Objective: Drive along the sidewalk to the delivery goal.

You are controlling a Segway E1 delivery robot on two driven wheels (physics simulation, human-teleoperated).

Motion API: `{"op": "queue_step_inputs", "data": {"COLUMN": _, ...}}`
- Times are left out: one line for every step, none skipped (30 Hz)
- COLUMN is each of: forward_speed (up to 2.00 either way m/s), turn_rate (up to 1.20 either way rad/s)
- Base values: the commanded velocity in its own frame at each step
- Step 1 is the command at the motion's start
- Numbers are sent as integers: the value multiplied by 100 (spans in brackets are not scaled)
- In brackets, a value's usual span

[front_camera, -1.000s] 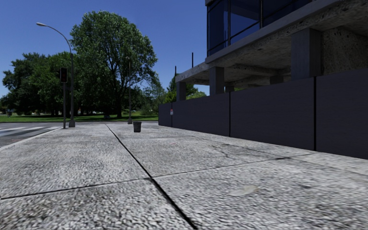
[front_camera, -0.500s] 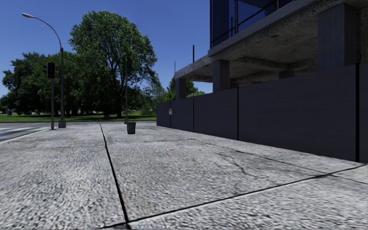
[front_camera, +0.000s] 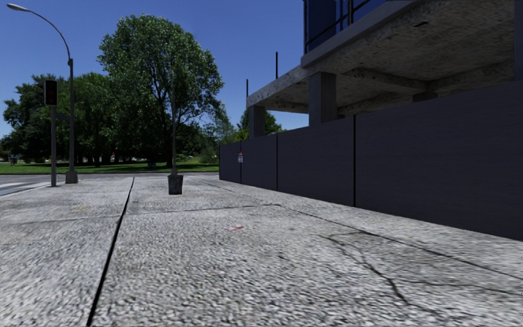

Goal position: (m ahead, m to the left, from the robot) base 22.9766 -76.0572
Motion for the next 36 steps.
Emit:
{"op": "queue_step_inputs", "data": {"forward_speed": 200, "turn_rate": 0}}
{"op": "queue_step_inputs", "data": {"forward_speed": 200, "turn_rate": 0}}
{"op": "queue_step_inputs", "data": {"forward_speed": 200, "turn_rate": 0}}
{"op": "queue_step_inputs", "data": {"forward_speed": 200, "turn_rate": 0}}
{"op": "queue_step_inputs", "data": {"forward_speed": 200, "turn_rate": 0}}
{"op": "queue_step_inputs", "data": {"forward_speed": 200, "turn_rate": 0}}
{"op": "queue_step_inputs", "data": {"forward_speed": 200, "turn_rate": 0}}
{"op": "queue_step_inputs", "data": {"forward_speed": 200, "turn_rate": 0}}
{"op": "queue_step_inputs", "data": {"forward_speed": 200, "turn_rate": 0}}
{"op": "queue_step_inputs", "data": {"forward_speed": 200, "turn_rate": 0}}
{"op": "queue_step_inputs", "data": {"forward_speed": 200, "turn_rate": 0}}
{"op": "queue_step_inputs", "data": {"forward_speed": 200, "turn_rate": 0}}
{"op": "queue_step_inputs", "data": {"forward_speed": 200, "turn_rate": 0}}
{"op": "queue_step_inputs", "data": {"forward_speed": 200, "turn_rate": 0}}
{"op": "queue_step_inputs", "data": {"forward_speed": 200, "turn_rate": 0}}
{"op": "queue_step_inputs", "data": {"forward_speed": 200, "turn_rate": 0}}
{"op": "queue_step_inputs", "data": {"forward_speed": 200, "turn_rate": 0}}
{"op": "queue_step_inputs", "data": {"forward_speed": 200, "turn_rate": 0}}
{"op": "queue_step_inputs", "data": {"forward_speed": 200, "turn_rate": 0}}
{"op": "queue_step_inputs", "data": {"forward_speed": 200, "turn_rate": 0}}
{"op": "queue_step_inputs", "data": {"forward_speed": 200, "turn_rate": 0}}
{"op": "queue_step_inputs", "data": {"forward_speed": 200, "turn_rate": 0}}
{"op": "queue_step_inputs", "data": {"forward_speed": 200, "turn_rate": 0}}
{"op": "queue_step_inputs", "data": {"forward_speed": 200, "turn_rate": 1}}
{"op": "queue_step_inputs", "data": {"forward_speed": 200, "turn_rate": 1}}
{"op": "queue_step_inputs", "data": {"forward_speed": 200, "turn_rate": 1}}
{"op": "queue_step_inputs", "data": {"forward_speed": 200, "turn_rate": 4}}
{"op": "queue_step_inputs", "data": {"forward_speed": 200, "turn_rate": 8}}
{"op": "queue_step_inputs", "data": {"forward_speed": 200, "turn_rate": 8}}
{"op": "queue_step_inputs", "data": {"forward_speed": 200, "turn_rate": 10}}
{"op": "queue_step_inputs", "data": {"forward_speed": 200, "turn_rate": 11}}
{"op": "queue_step_inputs", "data": {"forward_speed": 200, "turn_rate": 11}}
{"op": "queue_step_inputs", "data": {"forward_speed": 200, "turn_rate": 12}}
{"op": "queue_step_inputs", "data": {"forward_speed": 200, "turn_rate": 12}}
{"op": "queue_step_inputs", "data": {"forward_speed": 200, "turn_rate": 12}}
{"op": "queue_step_inputs", "data": {"forward_speed": 200, "turn_rate": 12}}
